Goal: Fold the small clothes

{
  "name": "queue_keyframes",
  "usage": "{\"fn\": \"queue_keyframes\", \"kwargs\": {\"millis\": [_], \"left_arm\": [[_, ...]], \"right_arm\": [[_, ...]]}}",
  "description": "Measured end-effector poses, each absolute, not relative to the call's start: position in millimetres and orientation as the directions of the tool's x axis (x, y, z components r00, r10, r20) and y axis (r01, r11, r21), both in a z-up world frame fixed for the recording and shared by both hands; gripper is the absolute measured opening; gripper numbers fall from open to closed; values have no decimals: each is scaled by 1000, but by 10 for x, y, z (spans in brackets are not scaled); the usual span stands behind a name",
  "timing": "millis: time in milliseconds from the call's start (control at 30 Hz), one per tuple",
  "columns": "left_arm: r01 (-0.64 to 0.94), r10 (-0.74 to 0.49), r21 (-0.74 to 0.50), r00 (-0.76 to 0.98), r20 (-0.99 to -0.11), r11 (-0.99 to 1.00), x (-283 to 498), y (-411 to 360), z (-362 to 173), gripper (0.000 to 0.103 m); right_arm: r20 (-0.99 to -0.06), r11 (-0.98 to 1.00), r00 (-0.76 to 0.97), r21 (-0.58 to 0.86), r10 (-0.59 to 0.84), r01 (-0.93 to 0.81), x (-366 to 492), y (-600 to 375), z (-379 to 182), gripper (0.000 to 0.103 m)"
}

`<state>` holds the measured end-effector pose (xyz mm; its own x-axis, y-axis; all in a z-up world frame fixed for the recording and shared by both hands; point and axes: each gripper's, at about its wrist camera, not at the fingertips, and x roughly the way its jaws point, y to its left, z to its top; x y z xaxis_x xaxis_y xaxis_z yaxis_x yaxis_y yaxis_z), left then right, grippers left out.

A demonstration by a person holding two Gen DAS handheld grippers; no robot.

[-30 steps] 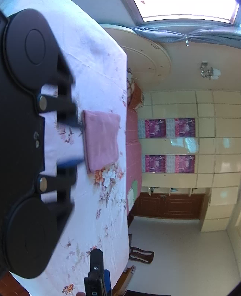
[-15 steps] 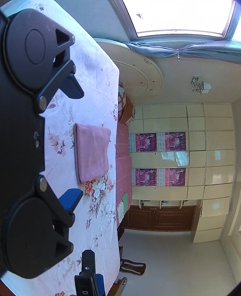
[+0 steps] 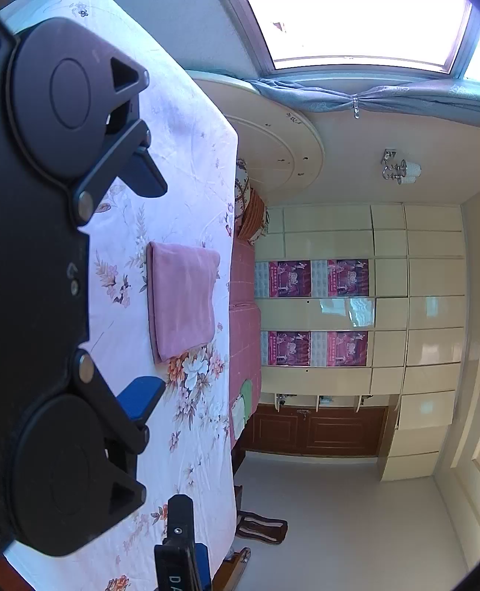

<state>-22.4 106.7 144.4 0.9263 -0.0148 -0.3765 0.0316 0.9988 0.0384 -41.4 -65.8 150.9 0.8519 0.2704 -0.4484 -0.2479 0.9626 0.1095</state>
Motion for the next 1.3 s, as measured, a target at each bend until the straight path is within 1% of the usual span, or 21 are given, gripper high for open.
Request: {"fn": "queue_keyframes", "kwargs": {"millis": [300,1300], "left_arm": [[36,-20,34,922,-387,999,-226,1066,1441,103],[45,-27,37,923,-384,998,-197,1010,1490,103]], "right_arm": [[-453,964,851,100,266,-248,-447,-662,1498,103],[-449,964,853,109,265,-243,-454,-796,1520,103]]}}
